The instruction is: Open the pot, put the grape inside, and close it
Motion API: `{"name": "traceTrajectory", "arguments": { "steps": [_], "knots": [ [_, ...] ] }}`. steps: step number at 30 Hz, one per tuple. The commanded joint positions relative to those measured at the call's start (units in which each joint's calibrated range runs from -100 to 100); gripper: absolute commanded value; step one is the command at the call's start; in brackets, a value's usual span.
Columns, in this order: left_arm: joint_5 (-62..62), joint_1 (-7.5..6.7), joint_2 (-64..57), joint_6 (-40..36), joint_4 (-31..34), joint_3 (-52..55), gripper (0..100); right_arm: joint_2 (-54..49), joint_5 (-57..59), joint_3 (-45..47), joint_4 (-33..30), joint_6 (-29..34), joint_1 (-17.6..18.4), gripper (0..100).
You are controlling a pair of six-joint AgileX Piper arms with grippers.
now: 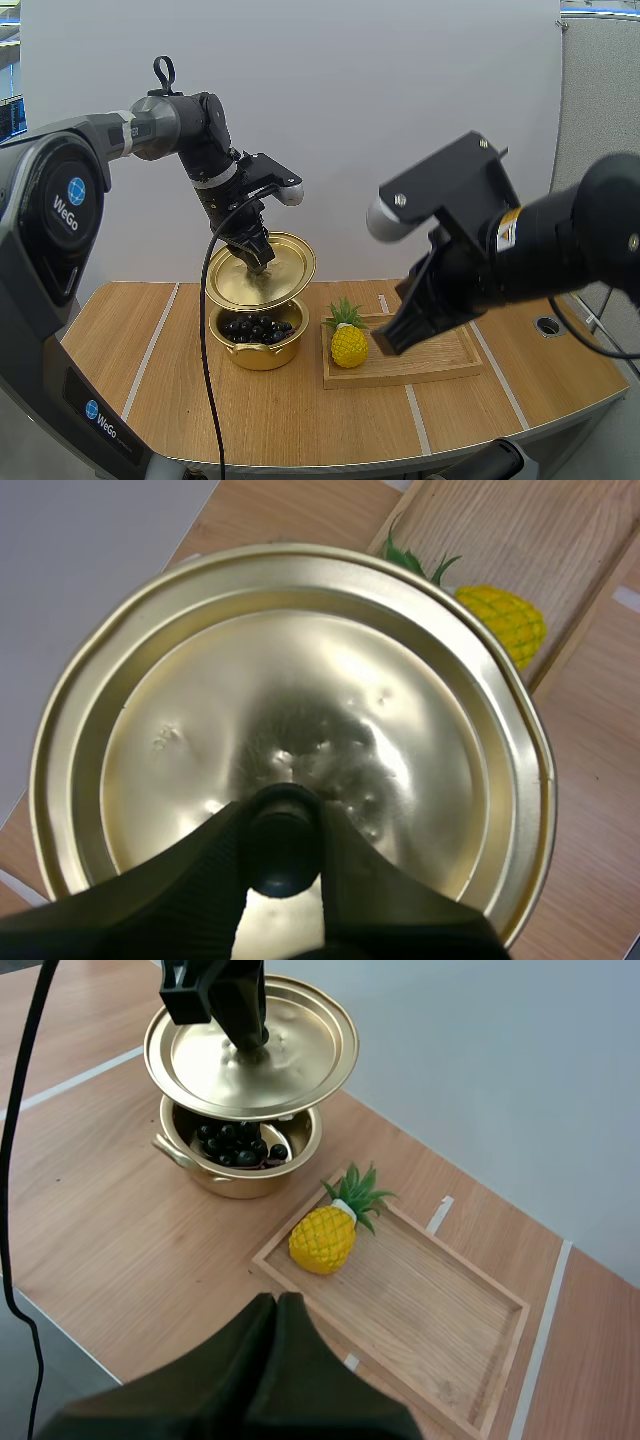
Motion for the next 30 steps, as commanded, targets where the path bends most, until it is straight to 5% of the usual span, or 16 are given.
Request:
{"name": "traceTrajectory", "arguments": {
  "steps": [1, 30],
  "knots": [
    [0.0, -0.11, 0.12, 0.74, -1.57, 0.15, 0, -4.44, 0.0, 6.79, -0.23, 0.68, -0.25, 0],
    [0.0, -0.11, 11.64, 2.41, -0.42, 0.15, 0, -5.79, 0.0, 8.49, -0.23, 0.68, -0.25, 0]
  ]
}}
